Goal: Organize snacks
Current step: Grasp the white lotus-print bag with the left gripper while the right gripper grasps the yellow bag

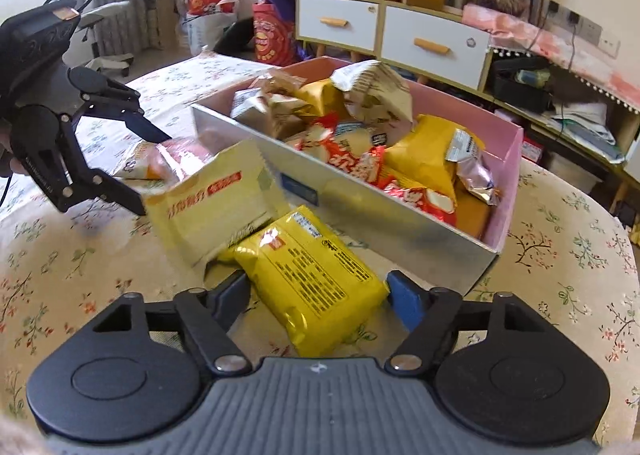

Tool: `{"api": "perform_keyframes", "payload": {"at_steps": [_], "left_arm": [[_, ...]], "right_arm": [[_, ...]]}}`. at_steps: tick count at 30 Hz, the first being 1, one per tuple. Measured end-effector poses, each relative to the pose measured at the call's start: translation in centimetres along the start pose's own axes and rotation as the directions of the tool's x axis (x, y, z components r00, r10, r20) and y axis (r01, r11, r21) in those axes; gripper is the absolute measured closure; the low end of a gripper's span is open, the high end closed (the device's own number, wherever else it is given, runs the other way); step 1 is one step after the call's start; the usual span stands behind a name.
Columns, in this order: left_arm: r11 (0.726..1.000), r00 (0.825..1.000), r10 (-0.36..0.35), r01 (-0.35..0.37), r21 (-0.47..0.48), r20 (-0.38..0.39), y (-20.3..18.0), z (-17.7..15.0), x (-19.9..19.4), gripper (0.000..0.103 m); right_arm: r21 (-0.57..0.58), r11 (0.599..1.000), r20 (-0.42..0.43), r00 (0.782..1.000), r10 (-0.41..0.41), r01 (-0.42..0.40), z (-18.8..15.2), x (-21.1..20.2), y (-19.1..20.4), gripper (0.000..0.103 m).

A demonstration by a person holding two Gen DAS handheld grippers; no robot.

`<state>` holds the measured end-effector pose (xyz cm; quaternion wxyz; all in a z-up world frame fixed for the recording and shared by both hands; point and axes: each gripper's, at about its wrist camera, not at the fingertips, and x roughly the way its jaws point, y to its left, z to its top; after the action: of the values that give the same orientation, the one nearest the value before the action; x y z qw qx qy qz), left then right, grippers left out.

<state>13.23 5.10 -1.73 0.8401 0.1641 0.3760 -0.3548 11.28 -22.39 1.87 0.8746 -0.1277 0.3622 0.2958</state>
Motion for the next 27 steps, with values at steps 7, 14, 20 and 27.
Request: {"api": "perform_keyframes", "payload": {"at_steps": [7, 14, 20, 27], "left_arm": [[0.999, 0.999, 0.013, -0.015, -0.037, -0.036, -0.5, -0.5, -0.7, 0.029], [0.985, 0.994, 0.085, -0.094, -0.142, -0.067, 0.0, 0.3, -0.5, 0.037], [0.963, 0.985, 0.152, -0.166, -0.213, -0.081, -0.1, 0.3, -0.6, 0.051], [0.936, 0.972, 0.202, -0.227, -0.269, -0.117, -0.9, 0.3, -1.0, 0.065]], "right_arm": [[-0.038, 0.998, -0.022, 0.999, 0.05, -0.051, 0.2, -0.9, 0.9, 0.037], [-0.054, 0.998, -0.016, 1.0, 0.024, -0.025, 1.1, 0.3, 1.4, 0.019], [-0.008, 0.999, -0.023, 0.999, 0.041, -0.041, 0.8, 0.9, 1.5, 0.028], [0.019, 0.999, -0.031, 0.999, 0.036, -0.035, 1.0, 0.4, 2.4, 0.055]]}}
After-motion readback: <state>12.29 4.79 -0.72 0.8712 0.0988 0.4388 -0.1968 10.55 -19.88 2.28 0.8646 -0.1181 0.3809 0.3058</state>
